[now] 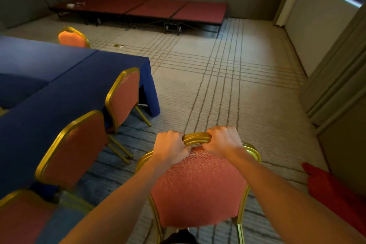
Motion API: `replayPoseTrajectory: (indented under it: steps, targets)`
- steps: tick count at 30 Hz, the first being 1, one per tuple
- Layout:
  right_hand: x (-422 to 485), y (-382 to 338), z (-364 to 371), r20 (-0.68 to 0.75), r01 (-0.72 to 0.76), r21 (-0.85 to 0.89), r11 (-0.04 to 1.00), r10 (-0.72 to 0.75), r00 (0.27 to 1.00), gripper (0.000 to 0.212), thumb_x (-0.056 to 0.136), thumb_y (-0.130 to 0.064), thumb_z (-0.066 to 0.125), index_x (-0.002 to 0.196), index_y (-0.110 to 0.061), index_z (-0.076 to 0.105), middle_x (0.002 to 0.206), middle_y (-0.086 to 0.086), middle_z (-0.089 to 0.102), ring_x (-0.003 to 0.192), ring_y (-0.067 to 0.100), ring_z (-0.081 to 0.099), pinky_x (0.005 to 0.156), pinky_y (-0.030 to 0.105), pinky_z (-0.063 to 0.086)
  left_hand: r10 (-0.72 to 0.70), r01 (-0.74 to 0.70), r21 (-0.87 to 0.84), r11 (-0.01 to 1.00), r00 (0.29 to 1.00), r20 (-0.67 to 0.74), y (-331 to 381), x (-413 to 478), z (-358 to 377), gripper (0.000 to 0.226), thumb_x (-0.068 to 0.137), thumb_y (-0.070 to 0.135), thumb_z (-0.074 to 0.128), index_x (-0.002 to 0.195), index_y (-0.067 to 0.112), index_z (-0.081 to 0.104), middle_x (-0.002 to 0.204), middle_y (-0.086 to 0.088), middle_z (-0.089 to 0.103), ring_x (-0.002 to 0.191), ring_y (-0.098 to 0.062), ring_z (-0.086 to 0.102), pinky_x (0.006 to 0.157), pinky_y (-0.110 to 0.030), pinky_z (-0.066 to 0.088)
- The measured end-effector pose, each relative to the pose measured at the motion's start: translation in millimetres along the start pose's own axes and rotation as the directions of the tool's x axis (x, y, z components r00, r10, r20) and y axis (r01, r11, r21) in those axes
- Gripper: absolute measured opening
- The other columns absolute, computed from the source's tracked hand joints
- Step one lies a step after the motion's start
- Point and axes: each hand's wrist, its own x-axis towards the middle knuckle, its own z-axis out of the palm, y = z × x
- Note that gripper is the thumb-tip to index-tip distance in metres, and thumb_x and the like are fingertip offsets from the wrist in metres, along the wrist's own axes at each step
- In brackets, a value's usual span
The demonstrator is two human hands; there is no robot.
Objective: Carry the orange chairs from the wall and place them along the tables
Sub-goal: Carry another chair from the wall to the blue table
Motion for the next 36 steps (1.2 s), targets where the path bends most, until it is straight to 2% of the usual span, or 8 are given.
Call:
replayPoseTrajectory:
  steps: [6,13,16,20,23,25,31,36]
  targets:
    - [122,38,-18,-0.035,-0.047,0.041,0.998,0.048,0.998,0.034,0.089,-0.057,0.05,0.089,-0.026,0.064,0.099,-0.004,0.072,0.094,0.021,0.068,0.08,0.035,0.046,0.027,-0.027,0.015,1.0,1.0,0.016,-29,137,-15,0.035,0.09,0.056,0.055,0.073,0.025,0.054,0.077,0.001,0.068,0.075,-0.025,0.066,0.063,-0.033,0.037]
    - [266,98,-20,-0.036,-0.061,0.05,0.997,0.063,0.997,0.036,0.091,-0.057,0.049,0.094,-0.024,0.066,0.101,-0.003,0.072,0.095,0.022,0.068,0.079,0.034,0.045,0.039,-0.041,0.057,0.998,0.999,0.032,-50,295,-9,0.029,0.091,0.051,0.055,0.078,0.026,0.059,0.079,0.003,0.068,0.074,-0.022,0.064,0.064,-0.033,0.04]
    - [331,129,-13,-0.03,-0.03,0.05,0.998,0.031,0.999,0.038,0.092,-0.059,0.048,0.095,-0.026,0.066,0.1,-0.003,0.072,0.095,0.022,0.068,0.078,0.034,0.045,0.016,-0.019,0.072,0.997,0.999,0.035,-58,361,2,0.031,0.091,0.051,0.054,0.079,0.025,0.063,0.076,0.004,0.066,0.07,-0.021,0.062,0.063,-0.032,0.041]
    - [421,170,-14,-0.022,0.019,0.073,0.997,-0.018,1.0,0.038,0.091,-0.058,0.047,0.092,-0.025,0.066,0.099,-0.002,0.073,0.096,0.023,0.068,0.081,0.035,0.046,-0.019,0.016,0.12,0.993,1.0,0.024,-65,449,8,0.029,0.093,0.05,0.053,0.077,0.026,0.057,0.071,0.006,0.059,0.063,-0.017,0.052,0.059,-0.031,0.033]
    - [480,196,-18,-0.034,0.04,0.073,0.996,-0.038,0.999,0.038,0.091,-0.059,0.047,0.089,-0.026,0.064,0.096,-0.002,0.072,0.093,0.023,0.068,0.077,0.035,0.044,-0.024,0.021,0.152,0.988,1.0,0.018,-71,511,7,0.03,0.093,0.051,0.053,0.083,0.024,0.062,0.076,0.004,0.064,0.068,-0.02,0.059,0.06,-0.031,0.036]
    - [525,211,-21,-0.021,0.067,0.047,0.997,-0.066,0.998,0.039,0.092,-0.061,0.045,0.09,-0.026,0.064,0.096,-0.003,0.071,0.092,0.021,0.067,0.076,0.034,0.042,-0.038,0.034,0.141,0.989,0.999,0.026,-79,551,7,0.03,0.092,0.051,0.054,0.083,0.023,0.063,0.076,0.003,0.065,0.069,-0.021,0.062,0.059,-0.031,0.035]
    - [660,242,-19,0.026,0.143,0.006,0.99,-0.144,0.989,0.039,0.092,-0.061,0.045,0.096,-0.027,0.063,0.1,-0.007,0.069,0.096,0.017,0.065,0.085,0.035,0.044,-0.104,0.1,0.115,0.988,0.994,0.035,-119,670,24,0.034,0.093,0.05,0.054,0.086,0.02,0.065,0.078,0.001,0.066,0.07,-0.022,0.063,0.059,-0.03,0.035]
    - [786,257,-3,0.065,0.153,0.037,0.988,-0.155,0.986,0.034,0.091,-0.061,0.044,0.086,-0.03,0.057,0.094,-0.008,0.067,0.093,0.016,0.064,0.087,0.035,0.043,-0.143,0.139,0.046,0.989,0.986,0.082,-174,780,46,0.032,0.092,0.048,0.055,0.079,0.019,0.061,0.07,0.001,0.059,0.063,-0.022,0.057,0.058,-0.031,0.04]
